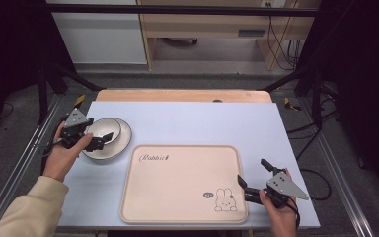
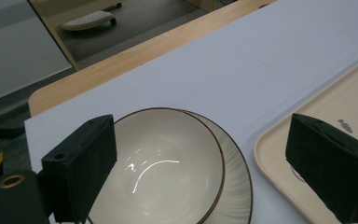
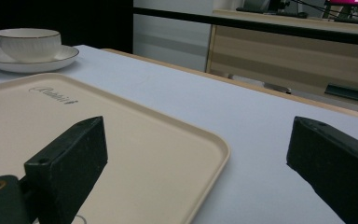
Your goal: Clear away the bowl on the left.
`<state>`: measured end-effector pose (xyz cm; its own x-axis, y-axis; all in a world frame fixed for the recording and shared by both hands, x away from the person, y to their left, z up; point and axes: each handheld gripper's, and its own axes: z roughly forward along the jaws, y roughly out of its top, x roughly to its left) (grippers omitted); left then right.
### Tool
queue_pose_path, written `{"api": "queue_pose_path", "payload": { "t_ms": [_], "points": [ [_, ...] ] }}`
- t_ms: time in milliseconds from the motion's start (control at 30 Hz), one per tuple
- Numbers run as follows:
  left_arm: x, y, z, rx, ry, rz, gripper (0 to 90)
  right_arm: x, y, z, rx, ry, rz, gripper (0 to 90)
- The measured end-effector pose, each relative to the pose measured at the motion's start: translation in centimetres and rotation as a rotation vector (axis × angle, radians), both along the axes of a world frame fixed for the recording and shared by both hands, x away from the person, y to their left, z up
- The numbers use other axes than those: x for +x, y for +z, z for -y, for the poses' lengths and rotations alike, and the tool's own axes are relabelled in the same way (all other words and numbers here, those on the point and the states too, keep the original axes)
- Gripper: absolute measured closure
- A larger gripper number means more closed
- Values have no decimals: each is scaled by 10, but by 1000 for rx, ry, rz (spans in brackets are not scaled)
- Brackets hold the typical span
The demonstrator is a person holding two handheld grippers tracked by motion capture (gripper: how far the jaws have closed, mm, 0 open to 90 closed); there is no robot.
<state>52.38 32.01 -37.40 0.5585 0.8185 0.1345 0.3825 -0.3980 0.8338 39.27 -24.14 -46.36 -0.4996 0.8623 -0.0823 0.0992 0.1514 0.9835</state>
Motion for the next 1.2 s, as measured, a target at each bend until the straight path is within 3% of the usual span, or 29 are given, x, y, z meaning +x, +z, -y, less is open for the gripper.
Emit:
{"api": "queue_pose_path", "payload": {
  "t_ms": [67,300,367,767,933,1200],
  "points": [
    [2,0,-2,27,25,10,98,0,0,0,-1,-4,0,46],
    [9,1,-12,-57,57,-9,98,0,0,-1,26,-14,-10,45],
    [11,2,-16,-65,69,-8,98,1,0,-2,31,-28,-15,42],
    [13,1,-27,-77,96,-21,92,1,0,-4,26,-41,-17,35],
    [16,-2,-31,-98,118,-56,63,1,0,-5,25,-46,-15,36],
    [20,-7,-37,-90,151,-68,58,1,1,-6,20,-52,-15,37]
  ]
}}
